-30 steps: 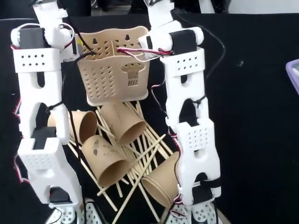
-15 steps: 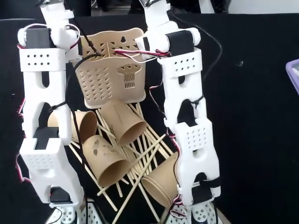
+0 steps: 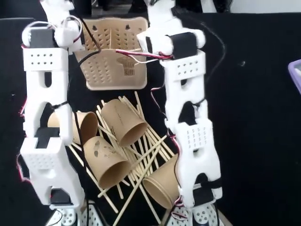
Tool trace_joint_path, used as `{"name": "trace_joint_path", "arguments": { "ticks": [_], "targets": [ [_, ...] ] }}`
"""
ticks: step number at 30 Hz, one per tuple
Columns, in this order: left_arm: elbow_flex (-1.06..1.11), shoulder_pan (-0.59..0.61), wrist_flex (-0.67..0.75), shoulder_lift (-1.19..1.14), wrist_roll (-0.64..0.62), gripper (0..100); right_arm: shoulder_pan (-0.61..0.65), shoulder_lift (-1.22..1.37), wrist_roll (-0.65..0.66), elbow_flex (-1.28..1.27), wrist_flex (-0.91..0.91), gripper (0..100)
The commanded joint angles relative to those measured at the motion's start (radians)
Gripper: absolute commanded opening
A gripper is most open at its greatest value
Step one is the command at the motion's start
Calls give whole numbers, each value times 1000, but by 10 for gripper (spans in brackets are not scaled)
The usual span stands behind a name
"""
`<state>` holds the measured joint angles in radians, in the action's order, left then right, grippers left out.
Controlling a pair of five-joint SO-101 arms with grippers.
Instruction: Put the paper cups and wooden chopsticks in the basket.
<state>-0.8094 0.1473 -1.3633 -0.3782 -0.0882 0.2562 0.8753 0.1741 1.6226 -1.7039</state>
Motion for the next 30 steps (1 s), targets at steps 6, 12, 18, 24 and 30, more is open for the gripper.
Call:
{"name": "trace_joint_path", "arguments": {
  "ticks": [6,12,18,24,30],
  "targets": [
    [99,19,32,5,-5,30,-69,44,6,48,-21,11],
    [151,33,-28,41,-3,34,-74,19,12,48,-61,11],
    [153,48,-103,43,-3,30,-66,13,78,48,21,11],
    [140,33,5,52,-12,30,-86,31,118,47,187,11],
    [68,-53,98,58,-12,30,-89,42,121,47,242,11]
  ]
}}
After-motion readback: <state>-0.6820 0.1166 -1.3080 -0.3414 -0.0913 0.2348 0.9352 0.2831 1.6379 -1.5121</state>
